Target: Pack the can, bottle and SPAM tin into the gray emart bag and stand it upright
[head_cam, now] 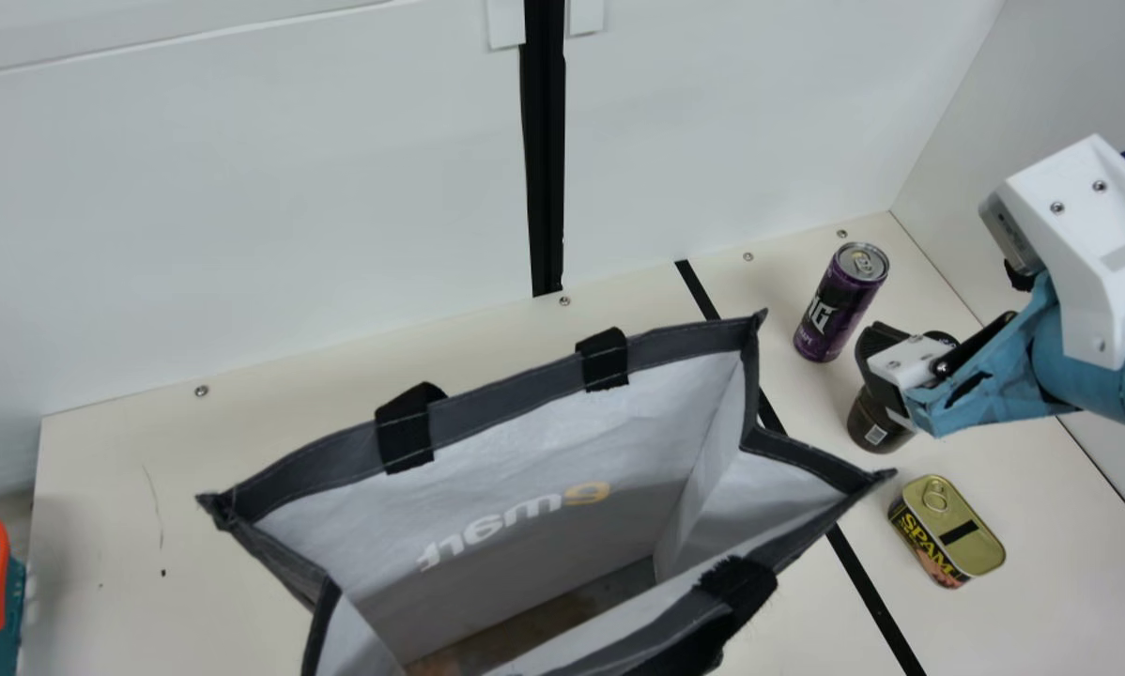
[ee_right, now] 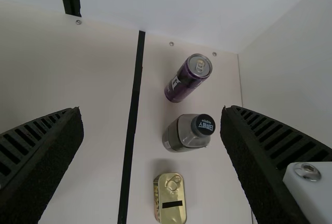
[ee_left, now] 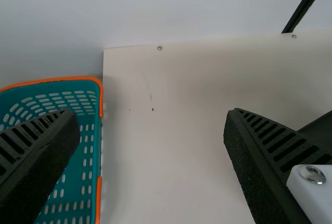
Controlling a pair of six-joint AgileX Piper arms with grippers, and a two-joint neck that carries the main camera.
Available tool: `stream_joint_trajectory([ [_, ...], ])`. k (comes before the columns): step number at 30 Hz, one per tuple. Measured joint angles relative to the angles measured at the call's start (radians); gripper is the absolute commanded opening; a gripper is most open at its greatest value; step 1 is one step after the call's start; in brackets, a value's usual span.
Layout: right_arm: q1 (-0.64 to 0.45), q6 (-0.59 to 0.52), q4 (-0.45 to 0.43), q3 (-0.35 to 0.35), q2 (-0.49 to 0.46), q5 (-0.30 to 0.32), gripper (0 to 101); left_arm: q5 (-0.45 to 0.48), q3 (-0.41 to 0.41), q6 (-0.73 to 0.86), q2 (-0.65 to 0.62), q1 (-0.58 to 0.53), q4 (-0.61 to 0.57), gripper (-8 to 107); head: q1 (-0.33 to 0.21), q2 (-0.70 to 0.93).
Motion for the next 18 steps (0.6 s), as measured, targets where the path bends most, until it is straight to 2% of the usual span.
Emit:
stream_joint_trajectory([
  [18, 0.000, 0.000, 0.000, 0.000, 0.000, 0.000, 95, -0.010, -0.137, 0.120, 0.109, -0.008, -0.097, 90, 0.000, 0.000],
])
